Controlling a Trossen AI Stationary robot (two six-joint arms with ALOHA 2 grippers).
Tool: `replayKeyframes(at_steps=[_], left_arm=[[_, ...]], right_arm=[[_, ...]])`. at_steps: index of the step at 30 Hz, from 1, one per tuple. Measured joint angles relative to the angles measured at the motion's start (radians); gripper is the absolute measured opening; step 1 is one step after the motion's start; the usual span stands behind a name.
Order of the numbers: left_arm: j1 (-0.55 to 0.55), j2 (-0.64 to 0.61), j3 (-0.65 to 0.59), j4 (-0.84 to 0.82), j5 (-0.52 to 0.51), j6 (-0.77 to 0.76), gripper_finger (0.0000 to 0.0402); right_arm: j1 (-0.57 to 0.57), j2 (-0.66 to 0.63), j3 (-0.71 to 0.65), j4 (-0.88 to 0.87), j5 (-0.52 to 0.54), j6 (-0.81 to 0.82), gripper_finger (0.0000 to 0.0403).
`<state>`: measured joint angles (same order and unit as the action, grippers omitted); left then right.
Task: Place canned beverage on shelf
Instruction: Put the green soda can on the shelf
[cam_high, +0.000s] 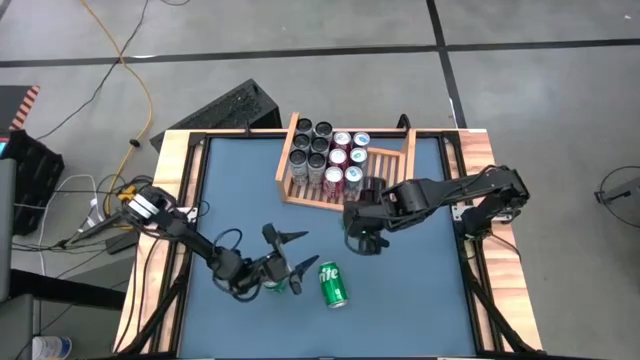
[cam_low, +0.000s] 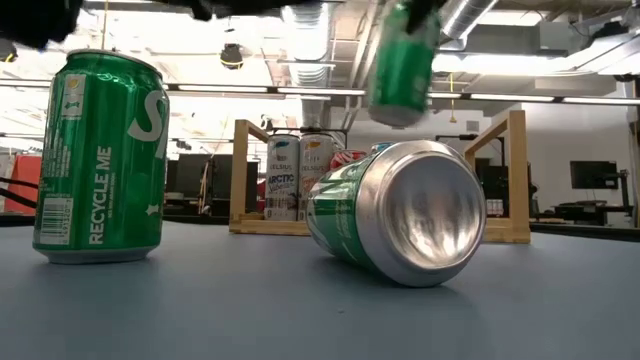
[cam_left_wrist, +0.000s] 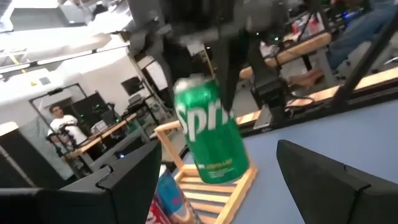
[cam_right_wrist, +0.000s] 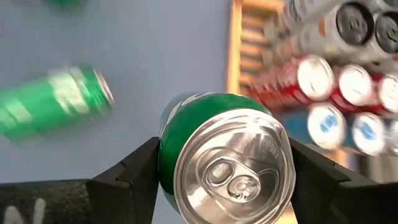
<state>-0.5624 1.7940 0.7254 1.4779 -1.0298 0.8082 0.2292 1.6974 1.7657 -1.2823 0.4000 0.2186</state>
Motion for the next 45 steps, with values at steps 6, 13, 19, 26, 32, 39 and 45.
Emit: replayKeyframes(at_steps=[6, 13, 19, 26, 32, 39, 45], left_arm=[[-0.028, -0.211, -0.025, -0.262, 0.019, -0.068, 0.0306], [0.003, -0.617, -0.035, -0.939, 0.316, -0.441, 0.0306], [0.072, -0.878, -0.035, -1.24, 0.656, -0.613, 0.0306], [0.138, -1.072, -0.035, -1.332, 1.102, -0.636, 0.0306], [0.172, -1.128, -0.035, -1.385, 1.285, -0.675, 0.0306], [0.175, -1.134, -0.035, -1.406, 1.285, -0.657, 0.0306], [0.175, -1.142, -0.035, -1.431, 1.288, -0.631, 0.0306]], right_arm=[[-0.033, 0.003, 0.0, -0.156, 0.09, -0.2, 0.0269], [-0.124, 0.019, -0.003, -0.266, 0.099, -0.384, 0.0269], [-0.12, 0.018, -0.003, -0.253, -0.001, -0.416, 0.0269], [-0.013, 0.021, -0.003, -0.123, -0.028, -0.635, 0.0269], [-0.001, 0.094, -0.002, 0.018, -0.035, -0.916, 0.0269], [-0.056, 0.22, -0.003, 0.046, -0.131, -1.08, 0.0269], [-0.12, 0.244, -0.002, 0.081, -0.299, -1.081, 0.0269]])
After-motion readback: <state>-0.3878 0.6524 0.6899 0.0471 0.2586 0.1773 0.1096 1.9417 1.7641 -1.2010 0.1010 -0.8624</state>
